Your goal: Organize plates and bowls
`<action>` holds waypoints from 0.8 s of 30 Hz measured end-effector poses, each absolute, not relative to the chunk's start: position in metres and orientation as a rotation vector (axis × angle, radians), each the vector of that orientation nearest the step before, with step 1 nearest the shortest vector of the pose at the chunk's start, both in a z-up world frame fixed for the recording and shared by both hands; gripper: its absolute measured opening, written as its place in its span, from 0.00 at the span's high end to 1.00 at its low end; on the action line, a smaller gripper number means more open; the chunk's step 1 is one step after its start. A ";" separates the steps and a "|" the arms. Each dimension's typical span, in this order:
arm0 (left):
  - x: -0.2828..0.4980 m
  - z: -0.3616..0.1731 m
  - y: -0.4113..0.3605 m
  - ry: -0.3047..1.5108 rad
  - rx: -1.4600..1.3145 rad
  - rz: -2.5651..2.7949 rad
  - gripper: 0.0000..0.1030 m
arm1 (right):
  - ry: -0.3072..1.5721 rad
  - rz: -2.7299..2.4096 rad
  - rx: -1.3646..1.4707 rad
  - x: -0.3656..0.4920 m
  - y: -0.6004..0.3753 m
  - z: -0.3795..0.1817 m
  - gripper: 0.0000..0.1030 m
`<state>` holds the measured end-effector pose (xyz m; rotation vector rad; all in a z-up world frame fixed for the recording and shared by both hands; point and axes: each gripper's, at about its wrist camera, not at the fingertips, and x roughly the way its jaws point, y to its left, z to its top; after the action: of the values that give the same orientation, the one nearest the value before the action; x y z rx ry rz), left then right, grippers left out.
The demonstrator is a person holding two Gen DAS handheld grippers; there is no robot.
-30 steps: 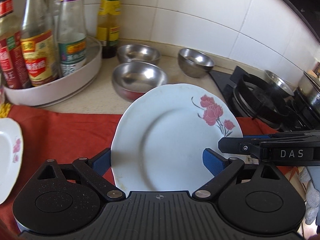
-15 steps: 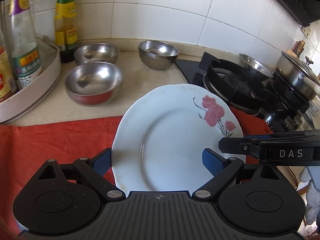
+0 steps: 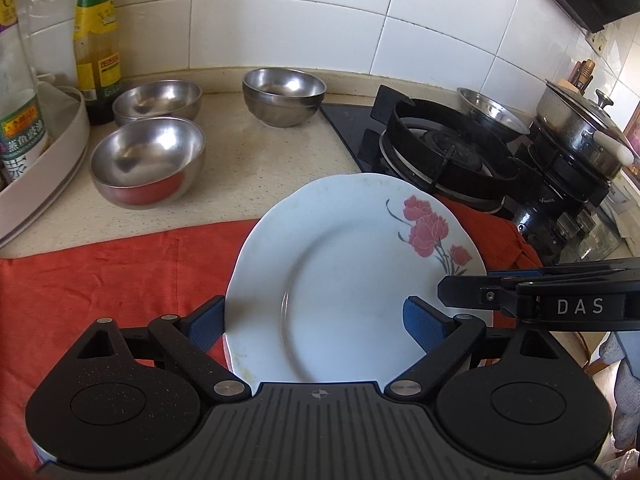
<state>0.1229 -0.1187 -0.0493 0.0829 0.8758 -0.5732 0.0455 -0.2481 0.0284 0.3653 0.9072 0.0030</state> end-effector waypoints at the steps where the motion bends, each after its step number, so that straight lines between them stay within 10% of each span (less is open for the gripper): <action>1: 0.122 -0.050 -0.120 0.877 0.085 -0.574 0.08 | 0.909 -0.001 0.366 0.045 -0.248 0.028 0.53; 24: 0.127 -0.062 -0.133 0.899 0.099 -0.564 0.09 | 0.929 -0.027 0.354 0.053 -0.260 0.016 0.53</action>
<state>0.1275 -0.1335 -0.0625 0.0986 0.8989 -0.5636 0.0533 -0.2598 0.0161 0.3544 0.9289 -0.0273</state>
